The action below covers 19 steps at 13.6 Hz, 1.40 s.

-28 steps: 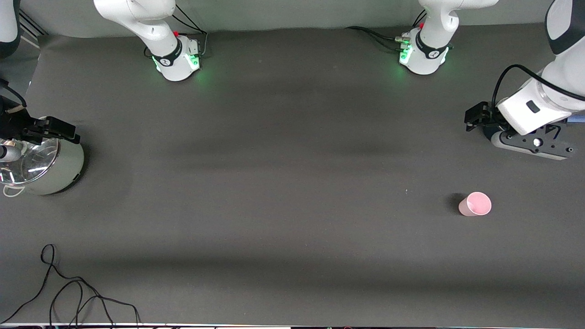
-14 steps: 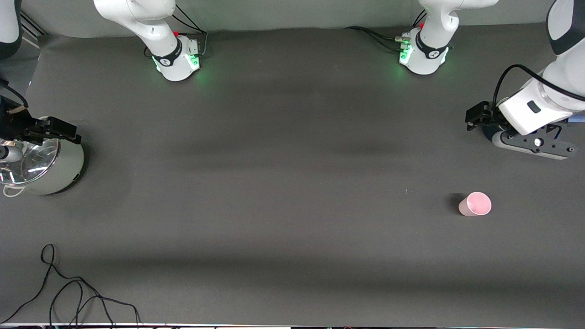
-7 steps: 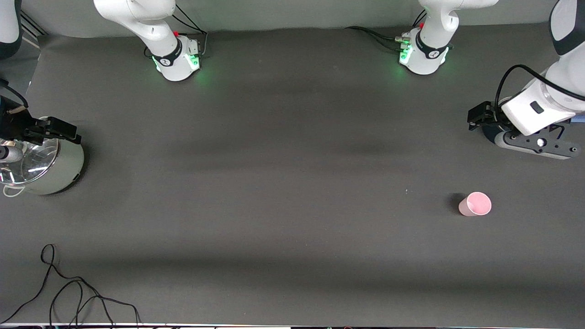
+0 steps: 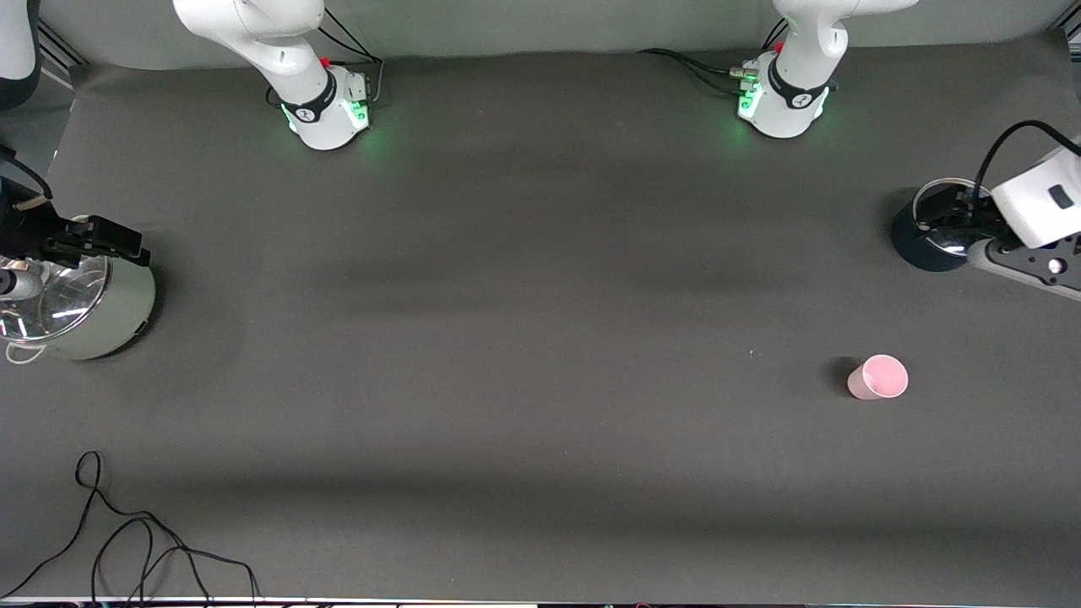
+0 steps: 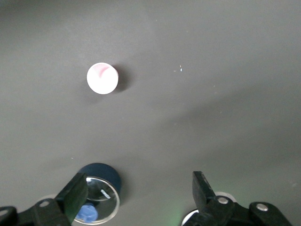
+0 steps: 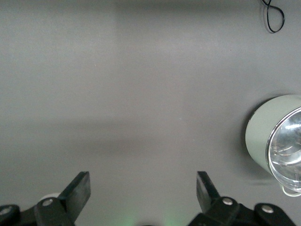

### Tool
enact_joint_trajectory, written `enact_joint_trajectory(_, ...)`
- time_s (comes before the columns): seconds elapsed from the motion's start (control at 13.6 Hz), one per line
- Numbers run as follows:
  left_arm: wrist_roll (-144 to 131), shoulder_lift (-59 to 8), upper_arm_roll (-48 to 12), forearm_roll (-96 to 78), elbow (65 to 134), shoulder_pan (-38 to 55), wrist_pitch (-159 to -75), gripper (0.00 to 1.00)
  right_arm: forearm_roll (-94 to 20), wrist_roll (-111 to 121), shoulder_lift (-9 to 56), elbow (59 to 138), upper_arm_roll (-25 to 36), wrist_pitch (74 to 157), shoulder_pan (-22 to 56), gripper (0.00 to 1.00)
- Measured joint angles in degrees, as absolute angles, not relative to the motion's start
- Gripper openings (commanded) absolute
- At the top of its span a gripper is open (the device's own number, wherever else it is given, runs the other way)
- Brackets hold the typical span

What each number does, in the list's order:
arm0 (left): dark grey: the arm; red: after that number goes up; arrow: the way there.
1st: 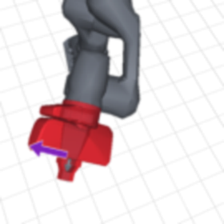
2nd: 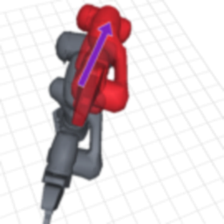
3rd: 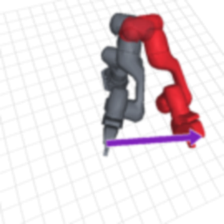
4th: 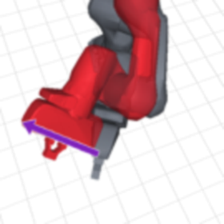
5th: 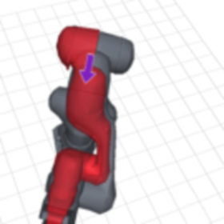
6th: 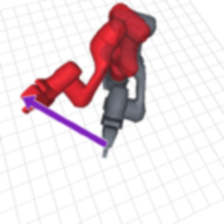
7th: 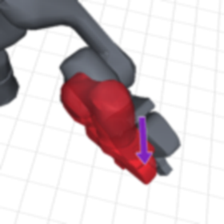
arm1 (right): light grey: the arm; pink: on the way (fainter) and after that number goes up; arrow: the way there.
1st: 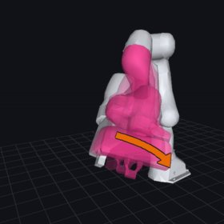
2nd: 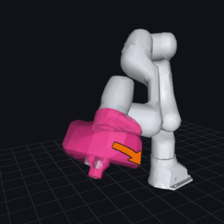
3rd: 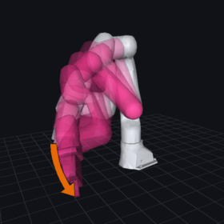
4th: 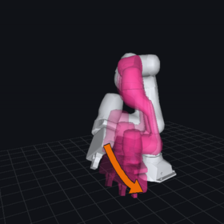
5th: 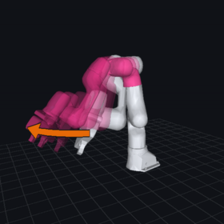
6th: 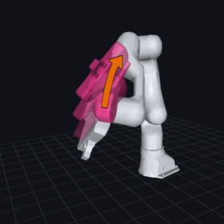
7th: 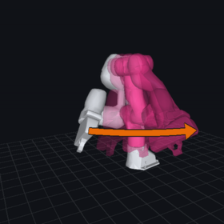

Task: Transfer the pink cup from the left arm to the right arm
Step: 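Move the left gripper down toward the pink cup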

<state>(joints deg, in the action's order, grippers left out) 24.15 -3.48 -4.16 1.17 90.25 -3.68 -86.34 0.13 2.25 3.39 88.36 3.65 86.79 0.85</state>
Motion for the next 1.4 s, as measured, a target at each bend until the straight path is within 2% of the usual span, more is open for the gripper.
enact_joint_trajectory(0.44, 42.1, -5.3, -4.0, 1.2, 90.3, -9.0, -90.0, 0.99, 0.1, 2.2, 3.4, 88.4, 3.6, 86.8, 0.9, 1.00)
enact_joint_trajectory(0.66, 55.8, -7.2, -4.0, 0.9, 90.4, -11.9, -94.4, 0.97, 0.1, 2.2, 3.4, 88.4, 3.6, 86.7, 0.9, 1.00)
enact_joint_trajectory(0.88, 71.2, -10.1, -4.0, -4.3, 91.0, -16.7, -98.1, 0.99, 0.1, 2.2, 3.4, 88.4, 3.6, 86.7, 0.9, 1.00)
enact_joint_trajectory(1.1, 87.8, -14.3, -3.9, -13.1, 91.9, -21.9, -100.2, 0.99, 0.1, 2.2, 3.4, 88.4, 3.6, 86.7, 0.9, 1.00)
enact_joint_trajectory(1.4, 106.4, -23.3, -3.9, -24.6, 92.5, -27.8, -101.9, 0.99, 0.1, 2.2, 3.4, 88.4, 3.6, 86.7, 0.9, 1.00)
